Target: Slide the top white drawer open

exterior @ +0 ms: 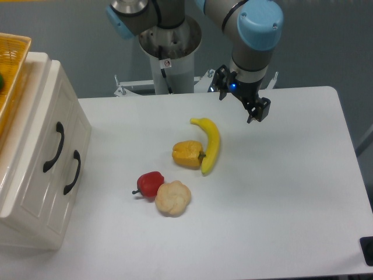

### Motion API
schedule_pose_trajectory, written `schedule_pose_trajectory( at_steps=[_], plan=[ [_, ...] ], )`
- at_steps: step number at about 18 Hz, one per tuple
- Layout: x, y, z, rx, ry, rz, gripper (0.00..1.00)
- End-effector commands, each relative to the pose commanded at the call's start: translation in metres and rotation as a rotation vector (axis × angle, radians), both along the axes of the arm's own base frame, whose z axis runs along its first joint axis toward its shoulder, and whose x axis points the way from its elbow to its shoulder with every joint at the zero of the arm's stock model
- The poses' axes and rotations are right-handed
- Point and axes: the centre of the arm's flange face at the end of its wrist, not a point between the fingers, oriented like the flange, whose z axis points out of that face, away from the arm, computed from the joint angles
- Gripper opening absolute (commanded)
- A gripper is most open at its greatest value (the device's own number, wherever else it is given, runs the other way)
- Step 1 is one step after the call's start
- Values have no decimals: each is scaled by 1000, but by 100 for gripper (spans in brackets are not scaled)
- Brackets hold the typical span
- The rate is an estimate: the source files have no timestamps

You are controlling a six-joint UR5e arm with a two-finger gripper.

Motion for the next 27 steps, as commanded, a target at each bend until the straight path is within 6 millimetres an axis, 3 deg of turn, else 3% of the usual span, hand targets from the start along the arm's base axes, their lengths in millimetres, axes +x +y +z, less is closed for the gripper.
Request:
schedule_pose_trajectory(
  at_steps=[4, 12, 19, 27],
  plan=[
    [8, 21, 4, 83, -52, 193, 100],
    [24, 47, -4, 75, -61, 332, 100],
    [66, 94, -12, 53, -68, 572, 100],
    [98, 120, -13, 32, -80, 689, 100]
  ],
)
